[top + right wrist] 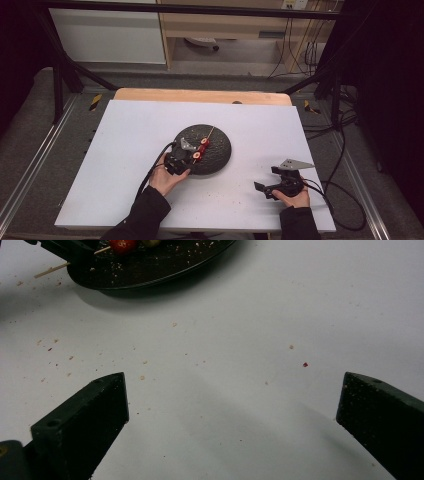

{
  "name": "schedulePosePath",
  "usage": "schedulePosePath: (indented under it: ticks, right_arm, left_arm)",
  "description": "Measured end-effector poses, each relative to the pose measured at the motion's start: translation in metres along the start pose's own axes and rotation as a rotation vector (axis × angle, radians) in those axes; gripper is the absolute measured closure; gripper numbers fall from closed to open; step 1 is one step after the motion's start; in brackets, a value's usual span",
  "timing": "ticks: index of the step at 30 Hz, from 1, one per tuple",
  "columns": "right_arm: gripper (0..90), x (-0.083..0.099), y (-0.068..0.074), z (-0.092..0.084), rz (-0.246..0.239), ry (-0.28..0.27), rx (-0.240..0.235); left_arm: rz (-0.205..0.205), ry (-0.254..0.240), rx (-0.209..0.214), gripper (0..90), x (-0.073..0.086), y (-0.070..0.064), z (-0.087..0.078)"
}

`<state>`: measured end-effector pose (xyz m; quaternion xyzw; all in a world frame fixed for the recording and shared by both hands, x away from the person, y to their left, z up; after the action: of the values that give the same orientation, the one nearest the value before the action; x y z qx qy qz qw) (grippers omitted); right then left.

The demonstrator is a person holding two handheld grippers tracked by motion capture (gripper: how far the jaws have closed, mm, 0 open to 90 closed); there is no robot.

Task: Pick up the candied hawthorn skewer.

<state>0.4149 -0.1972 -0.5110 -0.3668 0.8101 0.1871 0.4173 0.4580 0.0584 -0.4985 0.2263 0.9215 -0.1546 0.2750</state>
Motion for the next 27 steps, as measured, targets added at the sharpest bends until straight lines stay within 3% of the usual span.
schedulePosePath:
  ticks: [4, 12, 18, 27]
  right_arm:
    - [1.2, -0.0002, -0.0002, 0.0001, -0.001, -0.002, -0.001]
    - [1.2, -0.0003, 0.0, -0.0001, 0.001, -0.002, -0.003]
    - [1.2, -0.0002, 0.0, -0.0001, 0.001, -0.001, -0.004]
    - [1.2, 0.0004, 0.0005, 0.0003, 0.003, 0.003, -0.004]
  left_arm:
    - [-0.015, 0.031, -0.014, 72.8, 0.0003, 0.0015, 0.0027]
    - [-0.049, 0.048, -0.033, 81.8, -0.0019, 0.003, 0.0051]
    - [-0.079, 0.045, -0.046, 87.3, -0.002, 0.0061, 0.0041]
    - [-0.072, 0.001, -0.026, 87.9, -0.0019, 0.0076, -0.0041]
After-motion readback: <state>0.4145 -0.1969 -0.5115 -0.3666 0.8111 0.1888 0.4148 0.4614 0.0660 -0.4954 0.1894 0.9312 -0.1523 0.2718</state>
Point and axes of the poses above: each handheld gripper's, and its own axes: z roughly forward along the jaws, x roughly out of its underside, y roughly to its left, the point moved 10 cm from there along z, roughly forward along the jaws, and after that the axes turned 14 degrees about -z, right-handed, at the moved point
